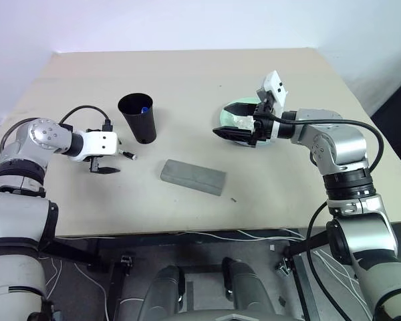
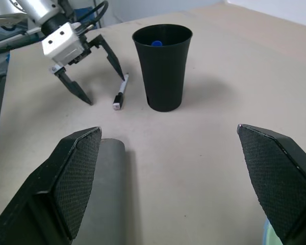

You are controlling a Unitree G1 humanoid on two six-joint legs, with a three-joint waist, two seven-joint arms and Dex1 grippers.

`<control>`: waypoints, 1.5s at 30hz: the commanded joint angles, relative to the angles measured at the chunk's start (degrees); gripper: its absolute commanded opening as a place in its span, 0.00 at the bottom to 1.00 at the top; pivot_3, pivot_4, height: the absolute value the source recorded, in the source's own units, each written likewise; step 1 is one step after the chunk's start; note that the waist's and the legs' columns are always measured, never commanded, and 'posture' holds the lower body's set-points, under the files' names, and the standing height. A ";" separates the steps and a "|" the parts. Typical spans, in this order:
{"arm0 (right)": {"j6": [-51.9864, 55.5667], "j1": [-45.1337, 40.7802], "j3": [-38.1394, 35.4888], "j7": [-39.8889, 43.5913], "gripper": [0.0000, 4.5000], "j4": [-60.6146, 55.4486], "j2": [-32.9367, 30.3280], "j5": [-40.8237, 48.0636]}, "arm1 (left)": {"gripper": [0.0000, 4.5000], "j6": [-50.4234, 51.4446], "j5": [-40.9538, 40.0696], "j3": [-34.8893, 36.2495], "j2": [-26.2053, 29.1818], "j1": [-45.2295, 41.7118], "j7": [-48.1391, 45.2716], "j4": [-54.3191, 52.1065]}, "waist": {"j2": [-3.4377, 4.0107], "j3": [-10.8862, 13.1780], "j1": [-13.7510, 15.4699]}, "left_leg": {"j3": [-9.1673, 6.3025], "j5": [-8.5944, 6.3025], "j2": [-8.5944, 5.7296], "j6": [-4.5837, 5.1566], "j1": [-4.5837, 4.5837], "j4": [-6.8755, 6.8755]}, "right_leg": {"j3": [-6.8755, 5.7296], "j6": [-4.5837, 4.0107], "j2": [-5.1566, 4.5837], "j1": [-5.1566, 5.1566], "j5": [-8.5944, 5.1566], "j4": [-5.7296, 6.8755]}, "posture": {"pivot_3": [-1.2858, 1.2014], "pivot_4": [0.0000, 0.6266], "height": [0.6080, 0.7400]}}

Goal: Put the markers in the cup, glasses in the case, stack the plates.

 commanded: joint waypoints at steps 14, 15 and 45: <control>-0.94 -0.88 -0.94 -1.10 1.00 -0.74 -0.57 -0.24 | 0.40 4.62 -2.10 3.05 -2.11 -1.71 -8.50 1.08 | 0.00 -0.01 0.89 | 0.03 0.00 0.03 0.01 -0.08 0.10 | -0.06 -0.01 -0.02 0.05 0.03 -0.05 | 0.52 0.24 0.95; -1.07 -0.96 -0.87 -1.11 1.00 -0.58 -0.57 -0.37 | 0.32 4.63 -2.24 3.21 -2.02 -1.76 -8.90 1.01 | -0.01 0.00 0.86 | 0.03 0.00 0.03 0.01 -0.09 0.10 | -0.06 0.00 -0.03 0.05 0.03 -0.05 | 0.52 0.24 0.95; -2.10 -1.18 -0.24 -1.14 1.00 0.30 -0.03 -2.26 | 1.00 5.82 -2.63 4.91 -1.86 -4.16 -5.68 0.47 | -0.01 0.00 0.65 | 0.02 0.00 0.03 0.01 -0.09 0.10 | -0.07 0.01 0.01 0.02 0.04 -0.02 | 0.52 0.24 0.95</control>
